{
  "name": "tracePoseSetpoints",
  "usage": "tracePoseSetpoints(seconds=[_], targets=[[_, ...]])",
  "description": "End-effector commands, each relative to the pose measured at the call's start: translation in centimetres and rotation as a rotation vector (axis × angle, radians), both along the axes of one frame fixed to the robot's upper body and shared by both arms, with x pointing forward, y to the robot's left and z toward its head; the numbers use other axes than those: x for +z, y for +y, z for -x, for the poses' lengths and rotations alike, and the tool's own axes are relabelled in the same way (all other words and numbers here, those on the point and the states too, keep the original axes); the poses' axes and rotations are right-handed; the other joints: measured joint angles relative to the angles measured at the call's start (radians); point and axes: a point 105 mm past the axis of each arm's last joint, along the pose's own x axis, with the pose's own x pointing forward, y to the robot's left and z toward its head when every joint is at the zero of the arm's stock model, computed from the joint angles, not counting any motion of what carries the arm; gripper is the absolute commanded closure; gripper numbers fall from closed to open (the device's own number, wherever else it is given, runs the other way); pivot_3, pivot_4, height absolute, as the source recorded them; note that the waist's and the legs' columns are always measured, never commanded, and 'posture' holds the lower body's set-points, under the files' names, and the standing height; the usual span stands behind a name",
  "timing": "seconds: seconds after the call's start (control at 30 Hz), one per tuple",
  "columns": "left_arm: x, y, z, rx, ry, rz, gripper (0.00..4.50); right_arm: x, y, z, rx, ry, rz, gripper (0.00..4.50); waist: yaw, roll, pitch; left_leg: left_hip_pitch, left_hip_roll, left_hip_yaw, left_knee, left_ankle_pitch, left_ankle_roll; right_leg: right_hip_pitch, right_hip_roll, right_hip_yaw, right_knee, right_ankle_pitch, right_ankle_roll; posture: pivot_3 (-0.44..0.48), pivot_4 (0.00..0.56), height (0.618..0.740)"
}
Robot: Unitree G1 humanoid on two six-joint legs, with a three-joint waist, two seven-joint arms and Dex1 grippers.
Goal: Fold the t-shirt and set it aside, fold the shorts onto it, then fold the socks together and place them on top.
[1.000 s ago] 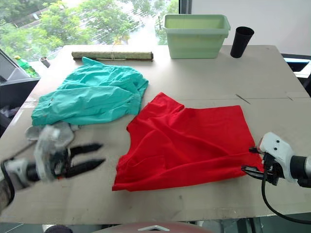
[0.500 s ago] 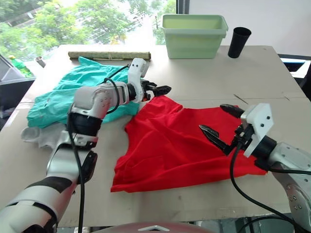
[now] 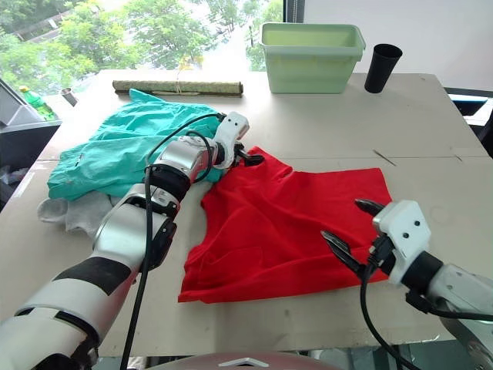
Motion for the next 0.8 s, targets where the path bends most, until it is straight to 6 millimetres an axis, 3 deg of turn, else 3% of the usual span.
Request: tracePoseSetpoints(seconds=[0.03, 0.1, 0.2, 0.33, 0.47, 0.63, 0.8], targets=[[-2.6, -1.2, 1.1, -0.094, 0.072, -0.026, 2.23, 1.6, -0.7, 0.4, -0.024, -0.064, 0.043, 0.00, 0.004, 0.000, -0.002, 0.000, 0.000, 0.000, 0.000, 0.000, 0.000, 0.000, 0.000, 0.000, 0.000, 0.000, 0.000, 0.000, 0.150, 0.727], [-2.7, -1.9, 1.2, -0.134, 0.053, -0.047, 3.24, 1.7, -1.3, 0.4, -0.054, -0.067, 0.061, 0.00, 0.008, 0.000, -0.003, 0.000, 0.000, 0.000, 0.001, -0.001, 0.002, 0.000, 0.000, 0.000, 0.000, 0.000, 0.000, 0.000, 0.150, 0.727], [-1.2, -3.7, 1.4, -0.248, -0.017, 0.025, 4.47, 1.5, -2.1, 0.4, -0.102, -0.065, 0.085, 0.00, 0.017, 0.000, -0.003, -0.001, 0.000, 0.000, 0.004, -0.003, 0.006, 0.001, -0.001, 0.000, 0.000, 0.000, 0.000, 0.000, 0.150, 0.727], [3.1, -4.4, 1.3, -0.343, -0.161, 0.219, 4.47, -0.4, -4.2, 0.6, -0.227, 0.008, 0.162, 0.00, 0.021, -0.001, -0.002, -0.002, -0.001, 0.000, 0.005, -0.004, 0.006, 0.000, -0.002, -0.001, -0.001, 0.000, 0.000, 0.000, 0.150, 0.727], [6.4, -3.6, 2.3, -0.465, -0.310, 0.296, 4.47, -0.5, -5.4, -0.4, -0.257, 0.002, 0.230, 0.00, -0.004, -0.002, -0.001, -0.004, 0.000, 0.001, 0.005, -0.001, 0.009, -0.001, -0.001, -0.001, 0.000, 0.000, 0.000, 0.000, 0.150, 0.727], [9.2, -2.7, 5.7, -0.644, -0.404, 0.431, 4.47, -1.5, -6.5, -4.0, -0.273, 0.032, 0.373, 0.00, -0.023, 0.001, -0.002, -0.001, 0.000, 0.001, 0.004, -0.001, 0.008, 0.000, -0.002, 0.000, 0.000, 0.000, 0.000, 0.000, 0.150, 0.727], [9.4, -0.7, 11.0, -0.800, -0.328, 0.434, 4.47, -1.2, -6.2, -7.9, -0.214, 0.030, 0.506, 0.00, -0.035, 0.004, 0.001, -0.002, 0.000, 0.003, 0.004, 0.000, 0.008, -0.001, -0.001, 0.001, 0.001, 0.000, 0.000, 0.000, 0.150, 0.727]])
